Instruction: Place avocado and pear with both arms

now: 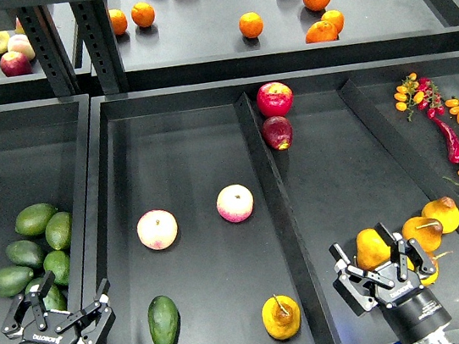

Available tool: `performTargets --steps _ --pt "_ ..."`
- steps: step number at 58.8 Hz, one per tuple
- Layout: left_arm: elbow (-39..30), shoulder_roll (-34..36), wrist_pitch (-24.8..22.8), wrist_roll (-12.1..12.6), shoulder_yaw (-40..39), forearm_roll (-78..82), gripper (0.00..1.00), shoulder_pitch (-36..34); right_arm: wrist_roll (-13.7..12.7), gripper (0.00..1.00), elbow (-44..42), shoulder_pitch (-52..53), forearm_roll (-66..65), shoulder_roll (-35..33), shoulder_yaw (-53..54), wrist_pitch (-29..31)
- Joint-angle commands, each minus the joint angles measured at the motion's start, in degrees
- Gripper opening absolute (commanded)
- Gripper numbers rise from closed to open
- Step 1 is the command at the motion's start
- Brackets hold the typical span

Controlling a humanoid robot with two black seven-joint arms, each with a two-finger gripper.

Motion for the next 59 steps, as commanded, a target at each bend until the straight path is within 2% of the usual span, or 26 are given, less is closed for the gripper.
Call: performTargets --steps 1,59 --pt "-0.05 0.0 0.0 -0.03 -0.07 -0.09 1.0 0.0 0.02 1.0 -0.03 0.28 0.0 0.06 -0.05 -0.35" --pt "-0.05 0.0 0.0 0.68 0.37 0.08 1.0 -0.18 0.11 1.0 -0.03 -0.68 -1.41 0.85 -0.31 -0.35"
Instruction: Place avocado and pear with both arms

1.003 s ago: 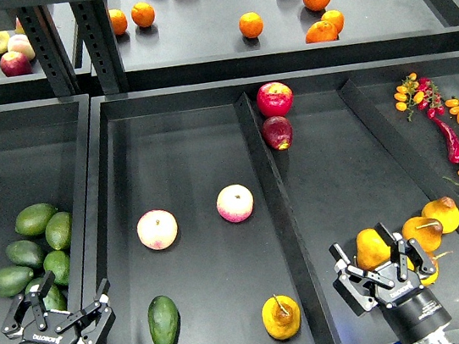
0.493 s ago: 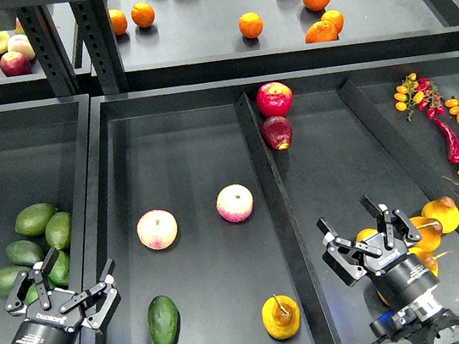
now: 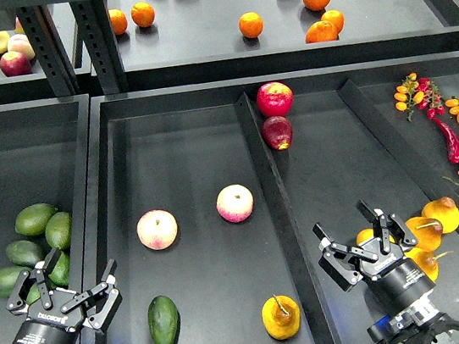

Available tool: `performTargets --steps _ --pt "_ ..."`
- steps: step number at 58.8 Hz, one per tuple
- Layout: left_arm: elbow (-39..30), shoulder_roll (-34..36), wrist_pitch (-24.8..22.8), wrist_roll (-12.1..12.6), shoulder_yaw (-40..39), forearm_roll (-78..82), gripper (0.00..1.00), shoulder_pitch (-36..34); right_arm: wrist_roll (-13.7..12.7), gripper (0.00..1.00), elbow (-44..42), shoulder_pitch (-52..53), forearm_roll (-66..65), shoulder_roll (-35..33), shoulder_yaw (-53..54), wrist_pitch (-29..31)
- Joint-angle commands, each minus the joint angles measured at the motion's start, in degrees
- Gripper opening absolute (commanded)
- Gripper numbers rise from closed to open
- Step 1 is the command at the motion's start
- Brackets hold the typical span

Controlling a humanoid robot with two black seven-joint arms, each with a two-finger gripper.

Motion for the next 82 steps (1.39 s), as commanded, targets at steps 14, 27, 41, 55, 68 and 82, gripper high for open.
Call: performTargets --steps 14,27,41,55,68,82 --pt "0.09 0.0 0.0 0.1 0.36 0.08 1.0 -0.09 0.0 1.0 0.04 -0.12 0.0 0.0 -0.09 0.09" --pt "0.96 0.0 0.0 0.1 -1.49 6.58 1.0 -4.82 0.0 1.0 0.04 0.15 0.0 -0.26 -0.09 -0.09" --pt "3.95 12.47 0.0 1.59 3.78 19.86 1.0 -18.45 0.35 1.0 0.04 0.76 -0.09 -0.35 0.26 -3.96" --pt "5.18 28.82 0.0 7.66 18.37 21.62 1.0 -31.63 0.53 1.0 0.04 1.38 -0.18 -0.35 0.35 -5.1" --pt "5.18 40.25 0.0 9.73 39.97 22.76 1.0 -47.62 0.61 1.0 0.04 2.17 -0.26 -0.09 1.06 -9.49" --pt "5.27 39.21 0.0 9.73 60.11 27.5 1.0 -62.57 0.61 1.0 0.04 3.22 -0.35 -0.35 1.49 -11.42"
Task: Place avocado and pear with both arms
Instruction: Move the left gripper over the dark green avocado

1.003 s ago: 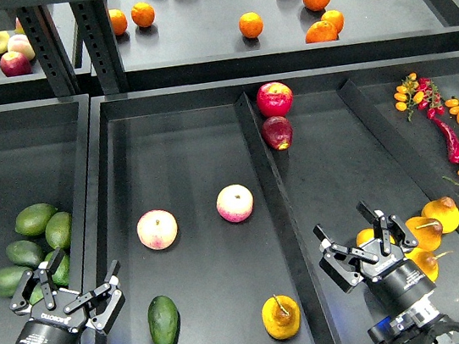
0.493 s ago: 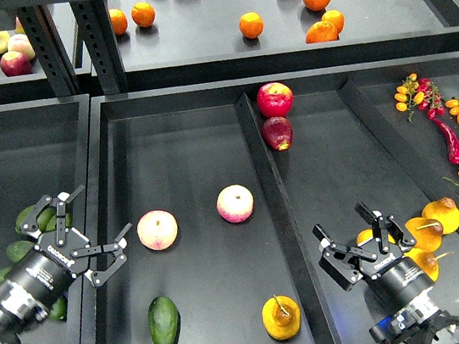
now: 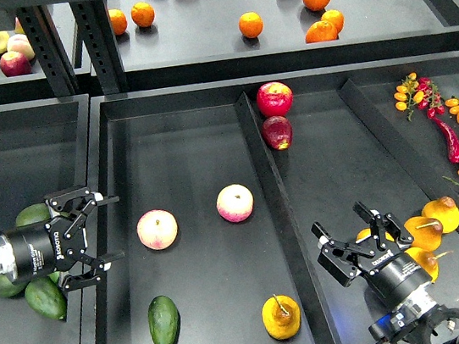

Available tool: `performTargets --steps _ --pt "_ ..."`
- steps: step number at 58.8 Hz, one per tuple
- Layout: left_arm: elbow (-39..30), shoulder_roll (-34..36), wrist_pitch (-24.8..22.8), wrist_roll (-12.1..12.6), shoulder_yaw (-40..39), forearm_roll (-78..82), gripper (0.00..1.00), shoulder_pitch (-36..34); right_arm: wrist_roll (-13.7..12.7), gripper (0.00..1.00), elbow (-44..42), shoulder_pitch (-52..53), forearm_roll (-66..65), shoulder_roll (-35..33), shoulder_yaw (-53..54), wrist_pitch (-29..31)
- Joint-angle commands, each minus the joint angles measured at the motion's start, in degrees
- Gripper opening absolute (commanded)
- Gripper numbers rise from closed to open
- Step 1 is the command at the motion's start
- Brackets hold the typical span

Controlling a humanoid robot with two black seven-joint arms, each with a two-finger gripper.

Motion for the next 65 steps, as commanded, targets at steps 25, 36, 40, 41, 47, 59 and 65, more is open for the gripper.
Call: performTargets --steps 25,36,40,41,47,59,65 --pt "4.81 -12.31 0.0 -0.01 25.41 12.52 1.0 -13.2 0.0 1.0 -0.1 6.62 -0.05 0.31 5.54 -10.86" --pt "7.53 -16.79 0.0 -0.01 28.92 13.75 1.0 -16.0 0.0 1.0 -0.19 9.43 0.03 0.31 7.03 -12.62" --pt "9.02 -19.16 0.0 -0.01 31.47 13.75 1.0 -18.81 0.0 1.0 -0.19 10.75 0.03 0.4 7.73 -14.72" --pt "9.29 -19.51 0.0 -0.01 31.91 13.75 1.0 -19.17 0.0 1.0 -0.19 10.84 0.03 0.4 7.91 -14.99" --pt "10.7 -22.32 0.0 -0.01 35.6 13.4 1.0 -21.89 0.0 1.0 -0.27 11.98 -0.05 0.58 8.17 -16.48" --pt "13.86 -27.16 0.0 -0.01 43.34 13.22 1.0 -26.73 0.0 1.0 -0.45 13.74 0.03 0.75 8.26 -16.75" --pt "14.13 -28.83 0.0 -0.01 45.97 13.22 1.0 -27.43 0.0 1.0 -0.45 13.92 0.03 0.84 8.26 -16.75"
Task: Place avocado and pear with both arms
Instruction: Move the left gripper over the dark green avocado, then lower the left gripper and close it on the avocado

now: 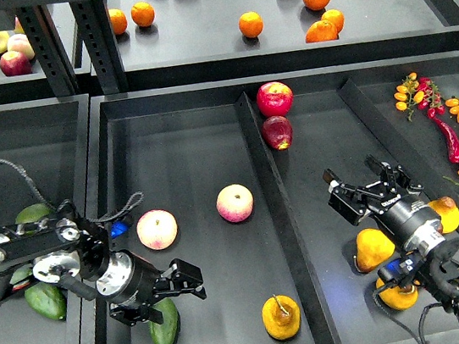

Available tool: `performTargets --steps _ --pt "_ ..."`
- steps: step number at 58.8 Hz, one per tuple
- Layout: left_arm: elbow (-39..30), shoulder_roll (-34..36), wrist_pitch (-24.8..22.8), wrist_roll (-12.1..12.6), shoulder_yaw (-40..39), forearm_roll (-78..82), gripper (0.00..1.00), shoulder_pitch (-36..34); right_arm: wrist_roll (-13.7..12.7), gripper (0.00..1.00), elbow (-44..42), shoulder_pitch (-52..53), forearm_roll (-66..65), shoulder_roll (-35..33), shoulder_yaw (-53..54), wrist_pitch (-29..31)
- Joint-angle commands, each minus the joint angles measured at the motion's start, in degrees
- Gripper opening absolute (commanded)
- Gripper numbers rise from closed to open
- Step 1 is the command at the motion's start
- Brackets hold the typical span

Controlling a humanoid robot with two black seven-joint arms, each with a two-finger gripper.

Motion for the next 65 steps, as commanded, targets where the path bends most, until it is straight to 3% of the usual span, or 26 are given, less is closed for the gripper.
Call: performTargets --steps 1,15,65 --pt "0.63 -2.13 -0.01 0.0 3.16 0.05 1.0 -1.16 0.0 1.0 -0.03 0.28 0.06 0.09 0.0 -0.02" --pt "3.79 -4.94 -0.01 0.0 8.79 -0.48 1.0 -3.01 0.0 1.0 -0.03 0.37 0.14 0.26 0.17 -0.02" --pt "11.18 -7.84 -0.01 0.0 12.92 -0.48 1.0 -1.16 -0.09 1.0 0.06 0.37 0.5 0.61 0.88 0.07"
